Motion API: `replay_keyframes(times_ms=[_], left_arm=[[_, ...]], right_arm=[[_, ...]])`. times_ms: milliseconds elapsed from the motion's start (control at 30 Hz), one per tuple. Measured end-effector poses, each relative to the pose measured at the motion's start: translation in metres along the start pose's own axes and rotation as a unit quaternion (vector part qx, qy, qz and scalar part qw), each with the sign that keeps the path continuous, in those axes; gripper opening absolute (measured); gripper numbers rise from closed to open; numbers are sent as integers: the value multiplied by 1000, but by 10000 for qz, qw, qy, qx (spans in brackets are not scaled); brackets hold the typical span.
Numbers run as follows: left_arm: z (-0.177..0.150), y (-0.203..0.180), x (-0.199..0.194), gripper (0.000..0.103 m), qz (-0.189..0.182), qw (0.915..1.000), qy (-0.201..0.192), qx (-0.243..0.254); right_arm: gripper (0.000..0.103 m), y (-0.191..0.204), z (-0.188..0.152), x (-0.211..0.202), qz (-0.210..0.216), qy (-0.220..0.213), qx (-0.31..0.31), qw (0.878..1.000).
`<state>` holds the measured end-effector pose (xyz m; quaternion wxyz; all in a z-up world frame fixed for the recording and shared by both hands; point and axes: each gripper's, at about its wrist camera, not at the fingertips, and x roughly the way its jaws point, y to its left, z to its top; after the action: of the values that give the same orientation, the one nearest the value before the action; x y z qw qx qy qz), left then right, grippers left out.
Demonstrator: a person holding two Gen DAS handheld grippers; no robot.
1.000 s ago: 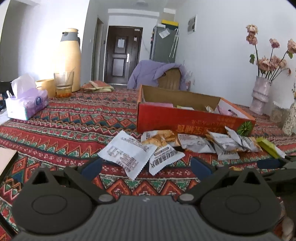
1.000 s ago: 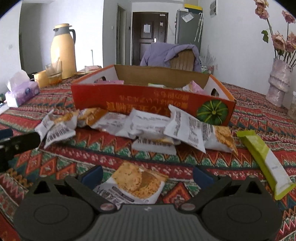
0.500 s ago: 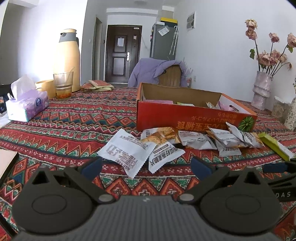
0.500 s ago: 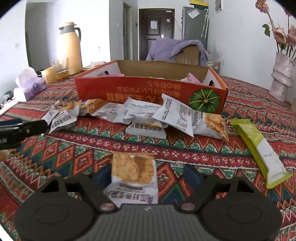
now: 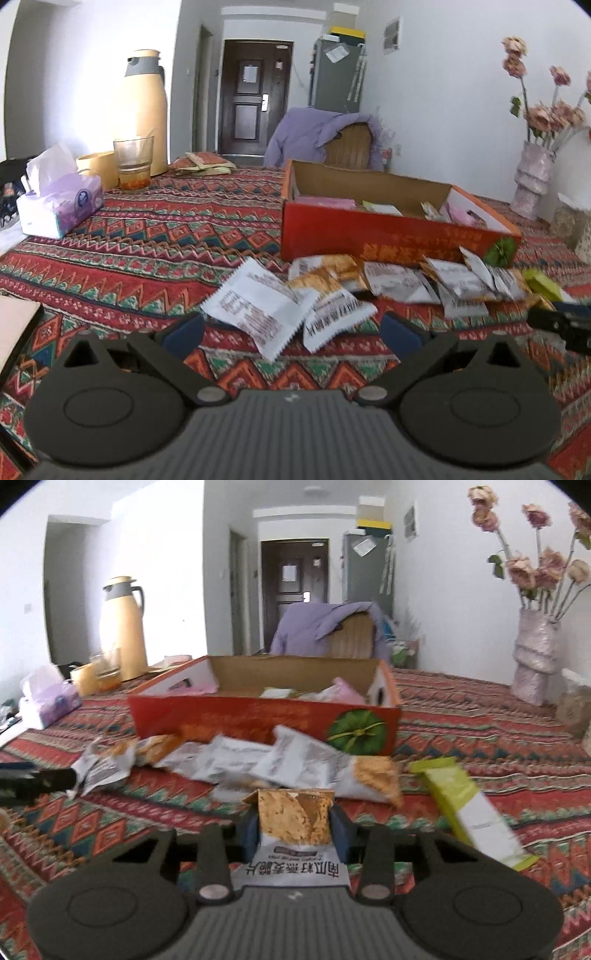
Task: Organize snacks
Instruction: 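Grasp a cracker packet with the right gripper while the left gripper grasps a white wrapper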
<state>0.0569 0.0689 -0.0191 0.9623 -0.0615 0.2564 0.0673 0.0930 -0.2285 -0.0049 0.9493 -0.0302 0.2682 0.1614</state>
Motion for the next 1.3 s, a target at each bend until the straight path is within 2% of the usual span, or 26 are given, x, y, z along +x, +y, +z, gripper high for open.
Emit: replay_keyframes(times_ms=[233,467,567,733,933,1133,1300], left_arm=[[27,10,12,103,386,9984,133,-385],[43,20,42,103,774,9917,647,-796],[43,23,55,102,820,9886,865,-916],[41,29,67,95,817,9847,1083,-1089],[39,37,71,92,700,9858,1142,-1017],[40,38,67,85,601,9901,1149,-539],[37,50,67,82,516,9889,1323,-431]], right_arm=[[39,-13,-1,9,-392,-262,14,9989],[39,-21,-1,13,-332,-486,292,9978],[39,-23,-1,14,-280,-465,372,9978],[39,-23,-1,15,-264,-435,390,9979],[39,-20,-1,15,-325,-432,300,9981],[39,-18,-2,15,-418,-414,270,9979],[39,-15,-2,14,-501,-414,202,9977]])
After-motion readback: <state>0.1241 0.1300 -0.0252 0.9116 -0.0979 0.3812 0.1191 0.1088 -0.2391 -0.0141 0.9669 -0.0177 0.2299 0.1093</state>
